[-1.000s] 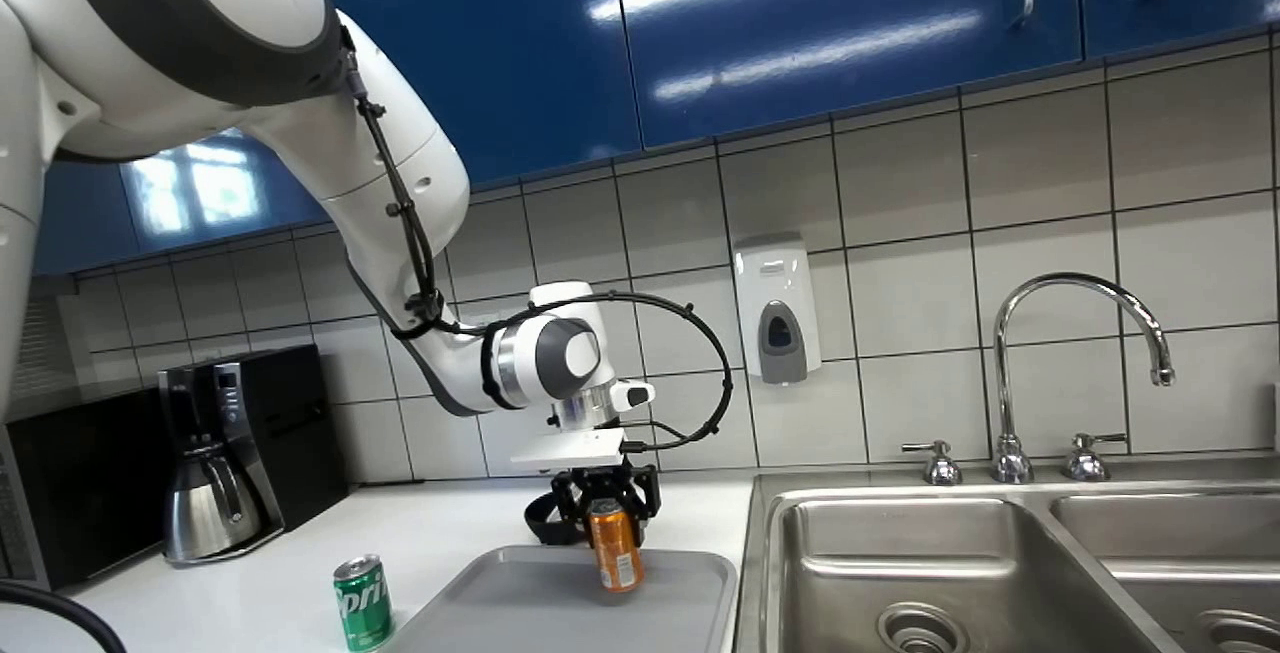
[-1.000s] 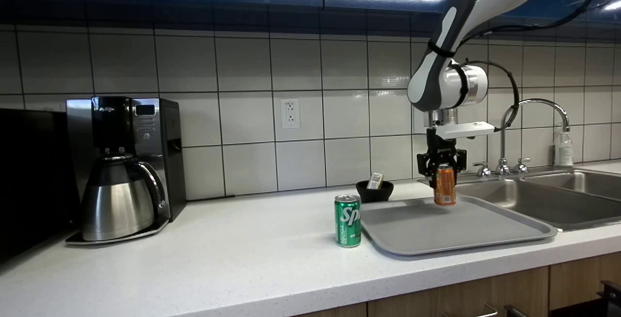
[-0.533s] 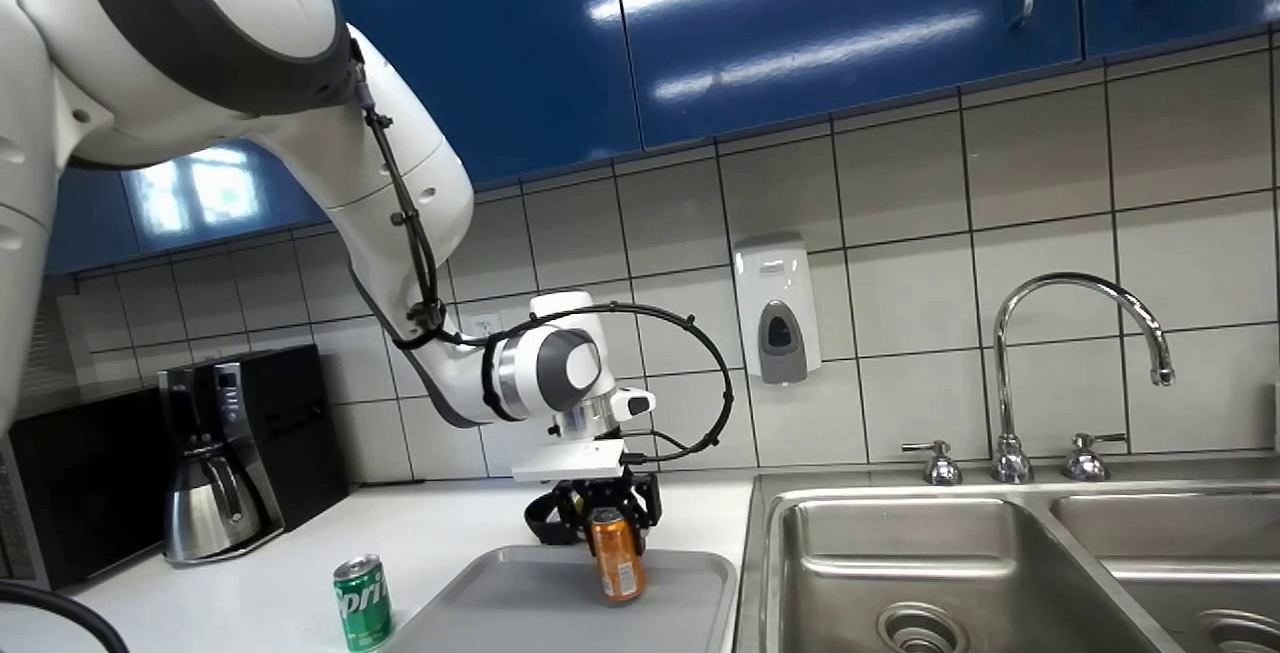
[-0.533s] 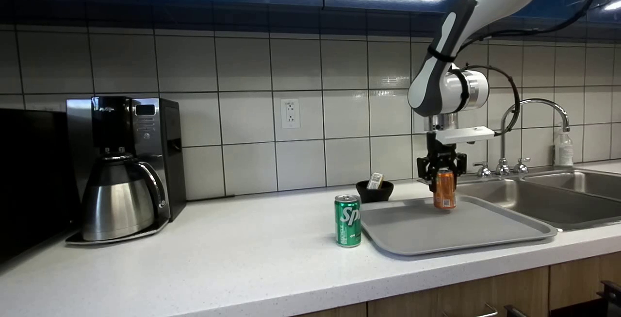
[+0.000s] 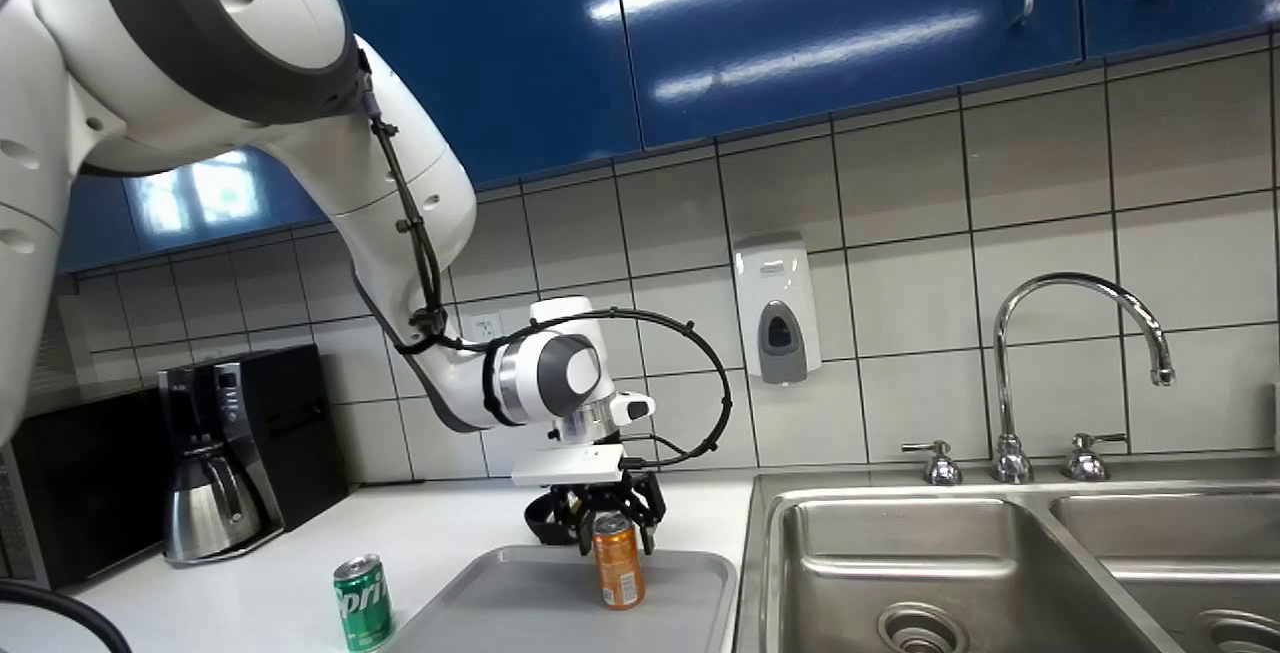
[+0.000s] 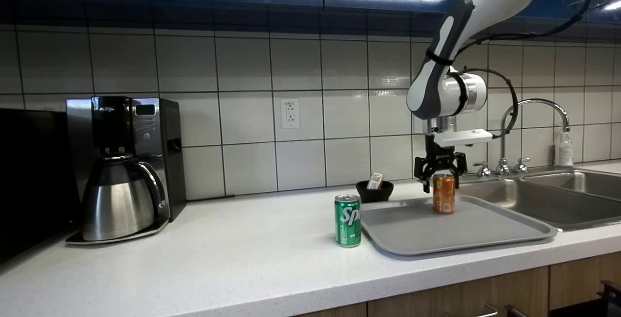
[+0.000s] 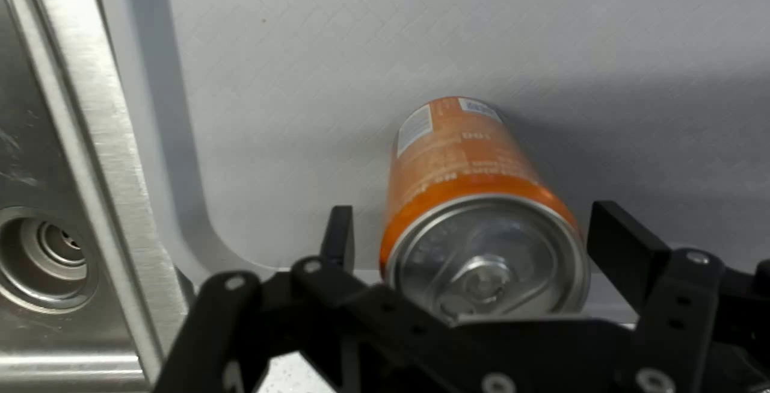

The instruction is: Pick up the orange can and place it on the gray tray, pick up the green can and place it on the gray tray

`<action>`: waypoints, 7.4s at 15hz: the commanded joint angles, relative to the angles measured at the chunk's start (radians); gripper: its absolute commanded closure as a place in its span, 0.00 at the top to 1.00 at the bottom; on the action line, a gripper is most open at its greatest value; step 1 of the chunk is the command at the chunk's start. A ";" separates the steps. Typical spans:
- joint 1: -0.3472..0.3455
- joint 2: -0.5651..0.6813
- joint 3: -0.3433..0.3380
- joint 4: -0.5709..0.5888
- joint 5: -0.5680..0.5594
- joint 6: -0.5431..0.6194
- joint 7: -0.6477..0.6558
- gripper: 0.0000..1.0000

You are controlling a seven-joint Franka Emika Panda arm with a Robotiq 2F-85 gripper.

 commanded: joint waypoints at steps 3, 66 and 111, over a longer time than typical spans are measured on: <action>0.014 -0.050 -0.015 0.001 -0.036 -0.041 0.033 1.00; 0.354 -0.112 0.243 -0.020 -0.032 -0.160 0.550 1.00; 0.367 -0.044 0.232 -0.046 -0.015 -0.147 0.532 1.00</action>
